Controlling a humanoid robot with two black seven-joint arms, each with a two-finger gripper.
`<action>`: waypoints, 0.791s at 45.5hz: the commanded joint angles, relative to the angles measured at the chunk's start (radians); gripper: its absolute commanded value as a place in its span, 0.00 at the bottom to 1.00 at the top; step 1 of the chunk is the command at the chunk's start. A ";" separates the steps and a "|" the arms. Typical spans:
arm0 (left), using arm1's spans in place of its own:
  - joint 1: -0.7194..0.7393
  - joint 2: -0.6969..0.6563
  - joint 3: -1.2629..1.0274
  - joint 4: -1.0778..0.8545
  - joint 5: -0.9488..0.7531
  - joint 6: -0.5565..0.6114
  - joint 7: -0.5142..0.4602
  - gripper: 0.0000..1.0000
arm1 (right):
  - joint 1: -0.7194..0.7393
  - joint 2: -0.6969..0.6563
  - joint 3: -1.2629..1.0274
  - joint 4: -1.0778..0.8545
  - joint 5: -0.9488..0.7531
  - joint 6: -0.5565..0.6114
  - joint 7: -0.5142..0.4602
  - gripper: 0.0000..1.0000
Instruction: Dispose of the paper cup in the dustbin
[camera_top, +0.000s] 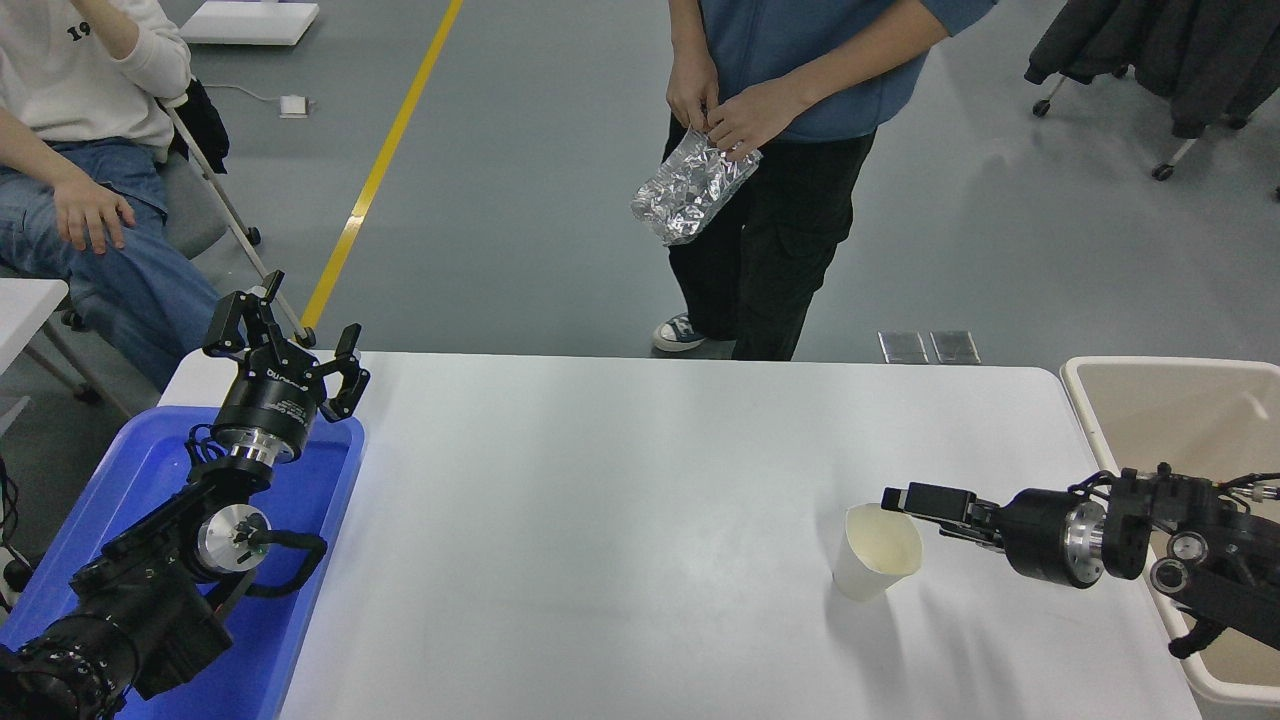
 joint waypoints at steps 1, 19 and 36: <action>0.000 0.001 0.000 0.000 0.000 0.000 0.000 1.00 | -0.005 0.038 -0.023 -0.047 -0.011 -0.043 0.042 0.99; 0.000 -0.001 0.000 0.000 0.000 0.000 0.000 1.00 | -0.019 0.070 -0.032 -0.081 -0.010 -0.048 0.076 0.97; 0.000 -0.001 0.000 0.000 0.000 0.000 0.000 1.00 | -0.025 0.112 -0.060 -0.139 -0.010 -0.050 0.121 0.85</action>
